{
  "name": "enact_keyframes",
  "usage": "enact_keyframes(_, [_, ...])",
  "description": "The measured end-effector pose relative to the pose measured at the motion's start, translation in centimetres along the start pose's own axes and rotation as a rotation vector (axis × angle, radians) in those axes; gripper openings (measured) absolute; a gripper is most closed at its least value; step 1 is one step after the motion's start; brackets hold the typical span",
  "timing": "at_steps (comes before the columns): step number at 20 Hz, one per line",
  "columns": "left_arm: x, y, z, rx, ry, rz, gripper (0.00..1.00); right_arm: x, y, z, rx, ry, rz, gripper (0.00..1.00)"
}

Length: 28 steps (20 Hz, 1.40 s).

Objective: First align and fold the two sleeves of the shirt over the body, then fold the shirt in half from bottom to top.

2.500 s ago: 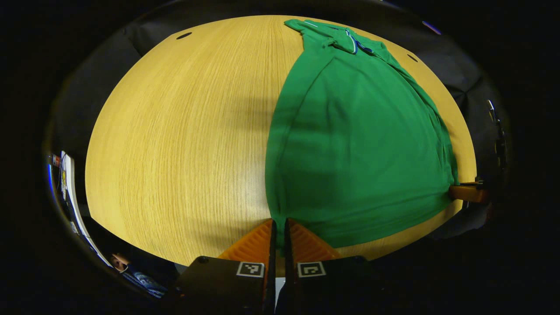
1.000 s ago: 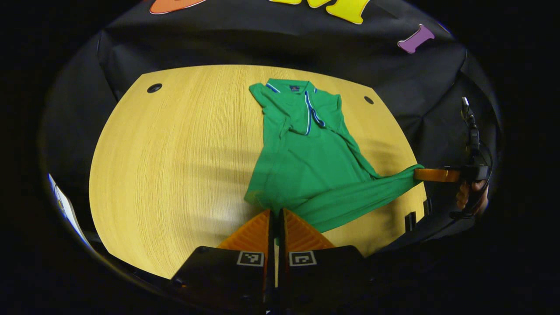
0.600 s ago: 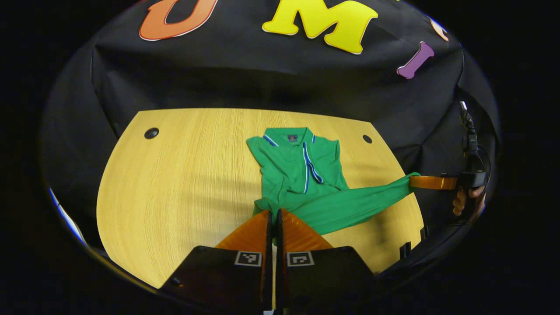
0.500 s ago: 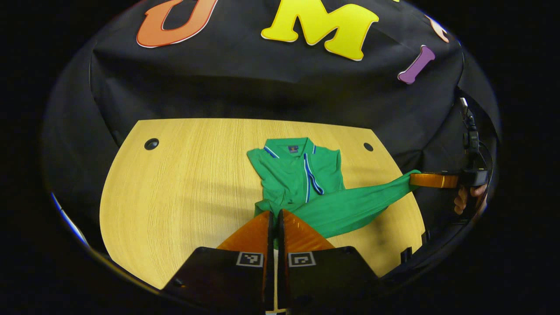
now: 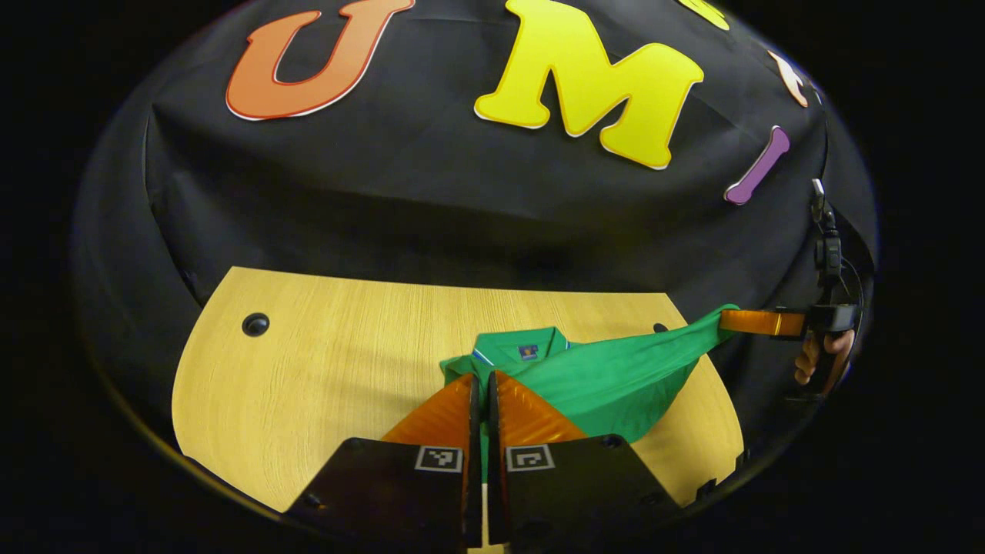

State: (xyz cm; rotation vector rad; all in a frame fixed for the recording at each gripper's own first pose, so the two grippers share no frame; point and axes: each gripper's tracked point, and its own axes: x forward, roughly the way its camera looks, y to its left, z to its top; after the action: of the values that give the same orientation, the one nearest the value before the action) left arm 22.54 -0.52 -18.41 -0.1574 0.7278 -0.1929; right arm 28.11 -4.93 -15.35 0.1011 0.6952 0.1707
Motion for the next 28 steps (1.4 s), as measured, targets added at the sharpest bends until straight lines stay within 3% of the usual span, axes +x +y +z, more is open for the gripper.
enact_keyframes(6, [8.6, 2.1, 0.0, -0.021, -0.045, 0.028, 0.08, 8.3, -0.9, -0.5, 0.006, -0.002, 0.015, 0.0])
enact_keyframes(10, [13.7, 3.4, -2.8, -0.086, -0.023, 0.045, 0.09, 13.7, -2.2, -3.4, -0.035, 0.018, 0.001, 0.02])
enact_keyframes(12, [15.3, 4.2, -4.0, -0.121, -0.018, 0.061, 0.09, 15.9, -3.5, -4.9, -0.086, 0.004, -0.04, 0.0])
enact_keyframes(15, [16.7, 5.4, -5.2, -0.115, -0.013, 0.094, 0.11, 18.4, -3.8, -7.4, -0.147, 0.019, -0.04, 0.02])
enact_keyframes(17, [17.4, 6.1, -6.4, -0.081, 0.014, 0.136, 0.16, 19.0, -3.9, -8.8, -0.153, 0.041, -0.04, 0.14])
enact_keyframes(18, [17.5, 6.1, -7.1, -0.066, 0.032, 0.141, 0.27, 19.0, -3.9, -9.0, -0.149, 0.04, -0.041, 0.19])
enact_keyframes(21, [16.6, 5.4, -7.9, -0.04, 0.05, 0.159, 0.82, 18.5, -4.0, -8.8, -0.143, 0.008, -0.066, 0.75])
enact_keyframes(22, [16.3, 5.1, -8.2, -0.039, 0.054, 0.165, 1.0, 17.9, -3.8, -8.7, -0.141, 0.0, -0.067, 0.82])
enact_keyframes(23, [16.0, 5.2, -8.1, -0.034, 0.048, 0.174, 1.0, 17.6, -3.5, -8.6, -0.135, -0.011, -0.065, 0.9])
enact_keyframes(24, [15.3, 5.0, -7.4, -0.024, 0.025, 0.186, 1.0, 16.6, -3.1, -8.2, -0.136, -0.029, -0.069, 0.9])
enact_keyframes(25, [14.1, 4.5, -6.7, -0.016, 0.0, 0.193, 1.0, 15.5, -3.0, -7.6, -0.136, -0.058, -0.076, 0.96])
enact_keyframes(28, [10.2, 2.8, -3.9, 0.002, -0.087, 0.209, 1.0, 11.6, -1.5, -5.9, -0.115, -0.133, -0.07, 0.96])
